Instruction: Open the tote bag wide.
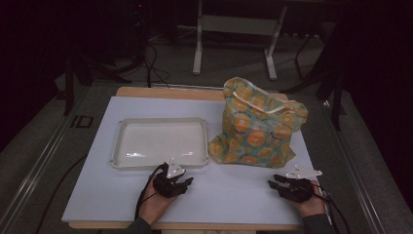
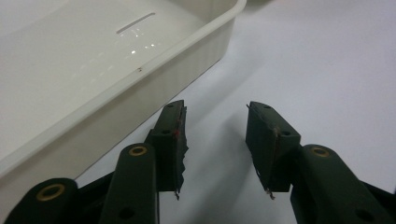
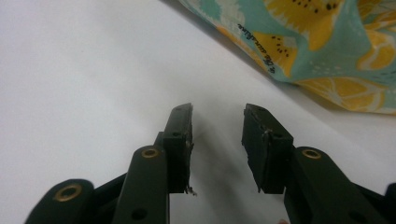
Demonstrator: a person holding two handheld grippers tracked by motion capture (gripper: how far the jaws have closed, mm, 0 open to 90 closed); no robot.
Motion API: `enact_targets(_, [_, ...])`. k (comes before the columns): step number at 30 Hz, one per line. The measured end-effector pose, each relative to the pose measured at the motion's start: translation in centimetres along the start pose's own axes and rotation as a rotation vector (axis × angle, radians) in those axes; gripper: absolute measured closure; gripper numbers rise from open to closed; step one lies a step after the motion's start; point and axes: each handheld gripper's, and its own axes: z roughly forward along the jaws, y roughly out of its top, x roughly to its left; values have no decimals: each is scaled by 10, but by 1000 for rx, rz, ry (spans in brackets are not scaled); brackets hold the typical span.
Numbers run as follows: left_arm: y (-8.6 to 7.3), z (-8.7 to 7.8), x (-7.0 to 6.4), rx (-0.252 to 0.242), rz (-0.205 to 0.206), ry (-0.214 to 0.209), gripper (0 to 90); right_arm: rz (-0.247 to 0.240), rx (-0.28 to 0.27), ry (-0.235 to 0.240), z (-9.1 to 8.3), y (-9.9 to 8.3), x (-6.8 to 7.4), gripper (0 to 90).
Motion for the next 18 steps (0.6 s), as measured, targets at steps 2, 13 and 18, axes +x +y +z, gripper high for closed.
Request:
enact_targets(2, [0,0,0,1,0,6,577,2,-6,6,1,0,0,635])
enact_targets(13, [1,-3,-2,3,-12,57,576,27,-35,-10,-1,2,-3,678])
enact_targets(18, [7,-14,-10,-44,14,65,569,53,-36,-53,-6,3,-6,681])
